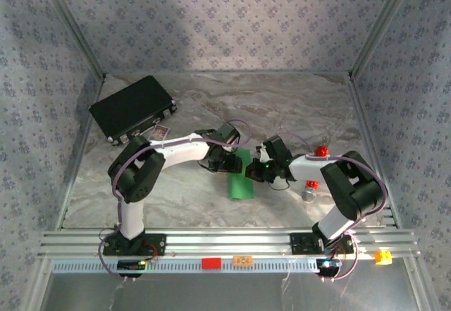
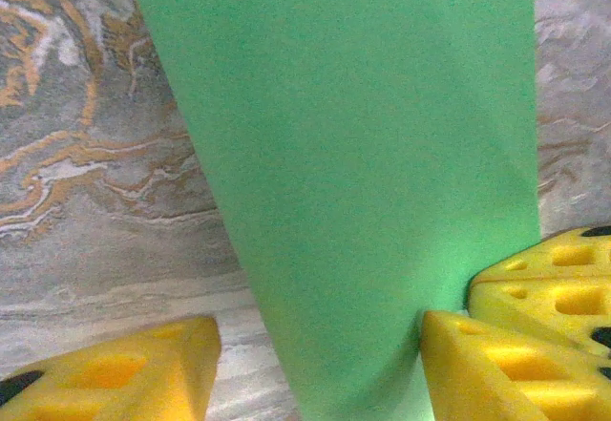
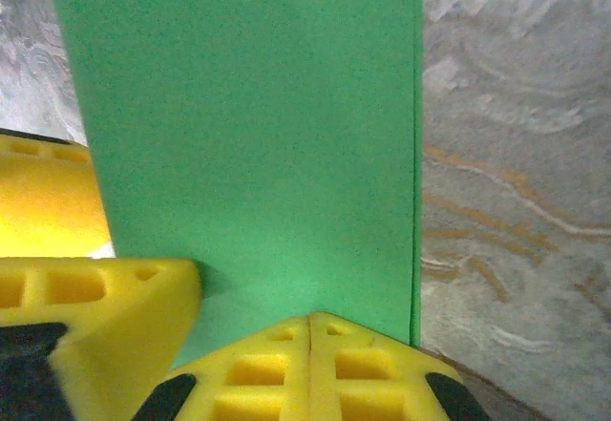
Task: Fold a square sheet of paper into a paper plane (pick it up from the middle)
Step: Hold the square sheet of paper at the center of the table, then first fold the square sheet of paper in half at the center of the table.
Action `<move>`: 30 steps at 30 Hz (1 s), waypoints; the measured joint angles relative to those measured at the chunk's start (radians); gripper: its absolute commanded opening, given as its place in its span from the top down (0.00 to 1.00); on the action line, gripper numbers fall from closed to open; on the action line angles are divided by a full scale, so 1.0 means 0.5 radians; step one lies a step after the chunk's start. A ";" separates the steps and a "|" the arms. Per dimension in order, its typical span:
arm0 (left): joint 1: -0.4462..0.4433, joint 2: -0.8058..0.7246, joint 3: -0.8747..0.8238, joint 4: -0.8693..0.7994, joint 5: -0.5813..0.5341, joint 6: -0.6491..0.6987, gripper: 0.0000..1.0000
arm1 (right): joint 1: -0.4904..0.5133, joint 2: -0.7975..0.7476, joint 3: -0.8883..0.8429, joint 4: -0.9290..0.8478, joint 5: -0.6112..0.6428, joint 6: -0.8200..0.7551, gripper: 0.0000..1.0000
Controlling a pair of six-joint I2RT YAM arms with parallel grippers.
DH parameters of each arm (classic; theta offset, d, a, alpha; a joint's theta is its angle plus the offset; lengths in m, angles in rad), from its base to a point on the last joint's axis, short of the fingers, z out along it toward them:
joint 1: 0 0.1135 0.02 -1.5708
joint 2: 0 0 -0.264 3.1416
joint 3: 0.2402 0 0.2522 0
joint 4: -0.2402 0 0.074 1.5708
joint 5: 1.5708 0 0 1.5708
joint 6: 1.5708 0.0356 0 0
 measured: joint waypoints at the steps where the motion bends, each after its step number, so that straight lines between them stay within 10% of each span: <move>1: 0.001 -0.023 -0.016 0.024 -0.015 -0.009 0.38 | -0.008 0.002 0.021 -0.044 0.002 -0.044 1.00; 7: 0.076 -0.315 -0.109 0.173 -0.037 -0.091 0.49 | -0.053 0.047 0.122 -0.225 -0.030 -0.227 1.00; 15: 0.145 -0.505 -0.329 0.587 0.246 -0.262 0.99 | -0.063 0.058 0.133 -0.240 -0.049 -0.242 1.00; 30: 0.144 -0.157 -0.358 0.861 0.719 -0.509 1.00 | -0.070 0.062 0.119 -0.216 -0.063 -0.229 1.00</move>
